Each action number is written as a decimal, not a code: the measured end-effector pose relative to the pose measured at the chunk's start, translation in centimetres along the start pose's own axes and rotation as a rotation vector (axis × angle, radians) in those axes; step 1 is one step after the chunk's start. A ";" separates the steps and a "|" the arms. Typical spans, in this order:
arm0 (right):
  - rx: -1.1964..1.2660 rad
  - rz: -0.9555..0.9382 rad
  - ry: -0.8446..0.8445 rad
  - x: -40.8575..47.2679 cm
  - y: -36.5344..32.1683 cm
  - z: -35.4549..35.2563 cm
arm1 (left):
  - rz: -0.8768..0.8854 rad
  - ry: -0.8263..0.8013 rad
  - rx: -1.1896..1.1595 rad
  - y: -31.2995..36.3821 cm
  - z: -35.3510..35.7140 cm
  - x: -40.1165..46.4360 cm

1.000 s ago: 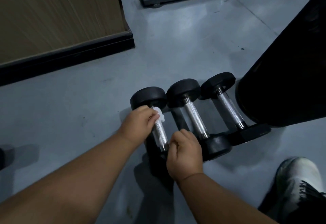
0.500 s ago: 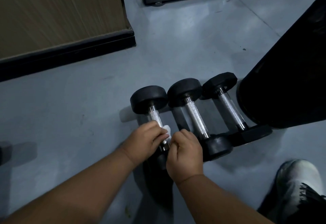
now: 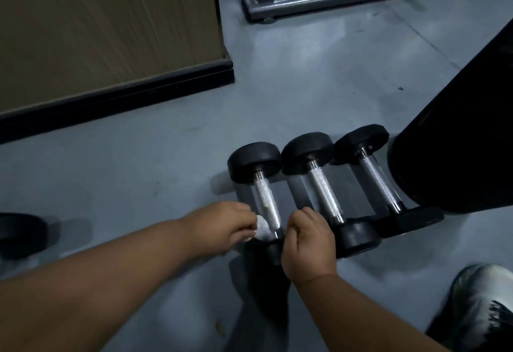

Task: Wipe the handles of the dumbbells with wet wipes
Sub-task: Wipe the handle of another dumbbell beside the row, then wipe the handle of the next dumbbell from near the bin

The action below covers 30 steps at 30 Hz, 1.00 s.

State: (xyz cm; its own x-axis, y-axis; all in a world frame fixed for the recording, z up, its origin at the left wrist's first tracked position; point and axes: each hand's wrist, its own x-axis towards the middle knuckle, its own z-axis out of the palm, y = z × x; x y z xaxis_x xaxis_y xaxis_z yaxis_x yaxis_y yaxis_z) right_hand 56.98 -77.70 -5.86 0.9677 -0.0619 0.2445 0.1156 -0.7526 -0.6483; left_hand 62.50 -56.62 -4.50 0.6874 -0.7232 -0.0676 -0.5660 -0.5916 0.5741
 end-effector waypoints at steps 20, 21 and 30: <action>0.175 -0.146 -0.609 -1.2 -26.8 -2.0 | -0.360 0.091 0.207 6.9 -19.2 -27.4; 0.224 -0.165 -0.657 -2.0 -29.5 -1.8 | -0.393 0.132 0.198 7.2 -19.7 -28.5; 0.407 -0.212 -0.844 -6.2 -45.6 -1.2 | -0.596 0.481 0.109 10.9 -24.1 -39.4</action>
State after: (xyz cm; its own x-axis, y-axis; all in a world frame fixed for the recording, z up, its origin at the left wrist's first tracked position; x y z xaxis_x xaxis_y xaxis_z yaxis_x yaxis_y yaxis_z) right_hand 45.46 -43.80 23.00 0.7418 0.6613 -0.1112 0.2221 -0.3987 -0.8898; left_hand 40.23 -26.00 24.13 0.9980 -0.0516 0.0360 -0.0624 -0.8821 0.4668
